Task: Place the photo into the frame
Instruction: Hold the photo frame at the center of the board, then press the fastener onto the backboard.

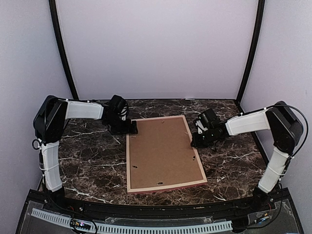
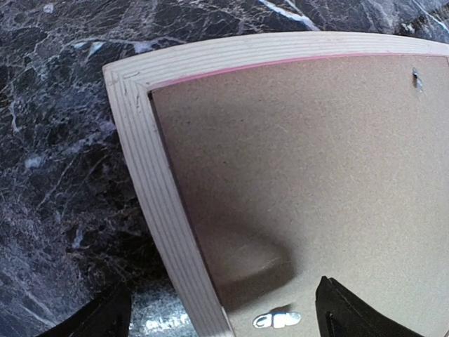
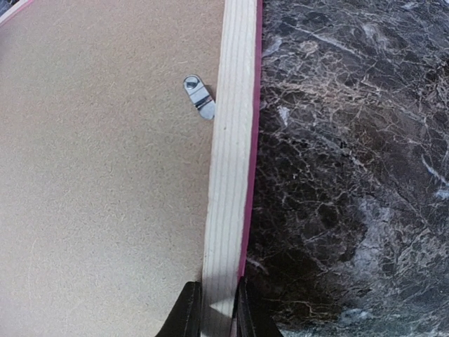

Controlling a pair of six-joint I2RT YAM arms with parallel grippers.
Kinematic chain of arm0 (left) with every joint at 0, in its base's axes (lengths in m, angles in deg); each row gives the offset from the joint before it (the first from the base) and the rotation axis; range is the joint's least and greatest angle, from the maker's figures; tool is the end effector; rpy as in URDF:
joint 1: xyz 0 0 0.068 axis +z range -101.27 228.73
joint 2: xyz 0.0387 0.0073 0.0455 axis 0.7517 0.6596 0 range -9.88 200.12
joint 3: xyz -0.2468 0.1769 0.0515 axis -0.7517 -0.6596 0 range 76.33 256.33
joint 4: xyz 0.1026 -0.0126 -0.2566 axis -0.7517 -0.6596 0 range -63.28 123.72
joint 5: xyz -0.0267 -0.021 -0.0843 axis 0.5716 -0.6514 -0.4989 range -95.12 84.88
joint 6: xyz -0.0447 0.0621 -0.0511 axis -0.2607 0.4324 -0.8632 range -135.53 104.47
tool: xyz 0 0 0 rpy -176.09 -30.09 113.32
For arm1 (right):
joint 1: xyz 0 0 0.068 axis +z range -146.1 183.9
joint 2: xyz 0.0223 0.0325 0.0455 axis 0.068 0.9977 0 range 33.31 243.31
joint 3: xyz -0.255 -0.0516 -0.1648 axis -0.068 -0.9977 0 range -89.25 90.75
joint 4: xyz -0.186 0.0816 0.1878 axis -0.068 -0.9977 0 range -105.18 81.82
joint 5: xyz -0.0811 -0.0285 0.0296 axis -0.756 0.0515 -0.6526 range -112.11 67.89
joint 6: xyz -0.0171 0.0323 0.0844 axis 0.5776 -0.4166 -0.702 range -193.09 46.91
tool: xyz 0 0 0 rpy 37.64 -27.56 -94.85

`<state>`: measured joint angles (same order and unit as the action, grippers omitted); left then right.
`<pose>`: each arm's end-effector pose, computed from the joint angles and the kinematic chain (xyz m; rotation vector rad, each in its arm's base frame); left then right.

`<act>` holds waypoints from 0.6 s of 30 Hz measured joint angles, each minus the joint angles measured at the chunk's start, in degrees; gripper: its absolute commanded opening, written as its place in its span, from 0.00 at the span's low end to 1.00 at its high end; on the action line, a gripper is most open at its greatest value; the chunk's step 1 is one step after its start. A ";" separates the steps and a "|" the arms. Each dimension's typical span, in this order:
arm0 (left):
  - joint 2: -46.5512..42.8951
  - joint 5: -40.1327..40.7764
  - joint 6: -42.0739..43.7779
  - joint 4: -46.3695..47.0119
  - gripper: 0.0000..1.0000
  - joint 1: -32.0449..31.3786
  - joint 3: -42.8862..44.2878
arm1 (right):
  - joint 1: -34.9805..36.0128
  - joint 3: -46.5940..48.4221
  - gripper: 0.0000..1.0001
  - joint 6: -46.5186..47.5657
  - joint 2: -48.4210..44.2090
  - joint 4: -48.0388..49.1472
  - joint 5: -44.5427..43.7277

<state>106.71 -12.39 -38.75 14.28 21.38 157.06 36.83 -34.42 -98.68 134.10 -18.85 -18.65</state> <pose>0.4303 -0.2344 0.1494 0.1454 2.5991 -0.4968 0.3222 0.2145 0.1318 -0.1919 2.6186 0.4538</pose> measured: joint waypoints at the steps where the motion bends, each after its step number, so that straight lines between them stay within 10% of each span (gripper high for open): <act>1: 0.37 0.55 0.04 -0.42 0.92 -0.20 0.35 | 0.02 0.00 0.17 -0.04 0.00 0.00 -0.09; 18: 2.29 6.95 1.33 -4.83 0.76 -2.12 2.95 | 0.09 0.00 0.17 -0.02 0.00 -0.02 -0.26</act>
<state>109.01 -5.44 -37.42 9.45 19.26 160.01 36.91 -34.42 -98.70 134.10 -18.88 -18.91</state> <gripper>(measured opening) 0.783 0.172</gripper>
